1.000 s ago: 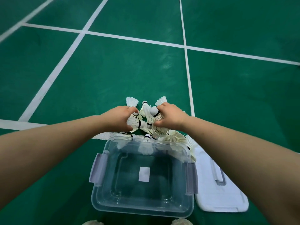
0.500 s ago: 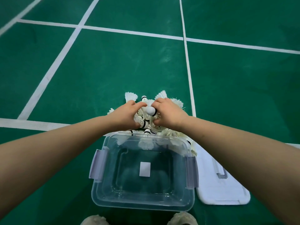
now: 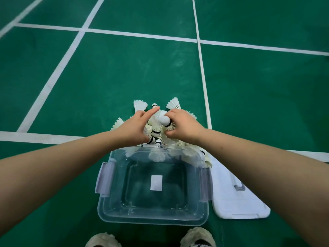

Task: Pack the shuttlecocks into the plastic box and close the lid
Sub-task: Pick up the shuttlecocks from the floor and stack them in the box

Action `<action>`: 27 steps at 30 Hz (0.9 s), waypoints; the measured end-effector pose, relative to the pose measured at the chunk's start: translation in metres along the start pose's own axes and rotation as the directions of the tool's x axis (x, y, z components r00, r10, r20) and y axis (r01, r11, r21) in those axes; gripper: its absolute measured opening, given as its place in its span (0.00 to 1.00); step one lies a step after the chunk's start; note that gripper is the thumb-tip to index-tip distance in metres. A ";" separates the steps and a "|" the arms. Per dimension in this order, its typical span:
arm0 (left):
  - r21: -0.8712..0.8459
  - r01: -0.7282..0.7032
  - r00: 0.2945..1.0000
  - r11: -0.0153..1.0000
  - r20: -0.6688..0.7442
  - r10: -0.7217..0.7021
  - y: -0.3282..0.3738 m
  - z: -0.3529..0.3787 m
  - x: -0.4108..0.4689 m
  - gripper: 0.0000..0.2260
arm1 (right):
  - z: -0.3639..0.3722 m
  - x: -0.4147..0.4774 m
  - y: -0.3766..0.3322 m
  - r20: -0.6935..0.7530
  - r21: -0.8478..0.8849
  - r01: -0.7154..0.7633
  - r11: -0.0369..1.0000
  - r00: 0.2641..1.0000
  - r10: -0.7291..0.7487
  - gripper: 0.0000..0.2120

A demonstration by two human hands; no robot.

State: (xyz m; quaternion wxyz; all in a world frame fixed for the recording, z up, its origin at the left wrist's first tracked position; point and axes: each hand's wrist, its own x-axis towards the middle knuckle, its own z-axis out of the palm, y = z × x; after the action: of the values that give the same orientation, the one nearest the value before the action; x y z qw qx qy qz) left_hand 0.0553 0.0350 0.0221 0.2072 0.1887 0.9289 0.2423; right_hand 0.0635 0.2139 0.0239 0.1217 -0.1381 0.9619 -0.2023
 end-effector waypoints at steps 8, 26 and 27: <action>0.029 0.126 0.992 0.992 -0.020 -0.126 -0.004 0.000 0.013 0.12 | 0.008 0.002 0.001 0.013 0.097 -0.027 0.995 1.000 0.026 0.19; 0.079 0.128 0.992 0.989 -0.019 -0.127 -0.016 0.001 0.008 0.09 | 0.001 0.000 0.012 -0.025 0.303 -0.245 0.921 0.964 0.265 0.12; 0.078 0.127 0.992 0.989 -0.020 -0.126 -0.017 0.001 0.008 0.09 | 0.000 -0.001 0.013 -0.031 0.323 -0.240 0.915 0.964 0.264 0.12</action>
State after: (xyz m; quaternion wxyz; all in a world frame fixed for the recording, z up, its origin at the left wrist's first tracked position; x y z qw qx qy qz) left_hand 0.0450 0.0249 0.0103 0.2074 0.1355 0.9493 0.1933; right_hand 0.0618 0.2251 0.0185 0.1315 0.0160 0.9305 -0.3415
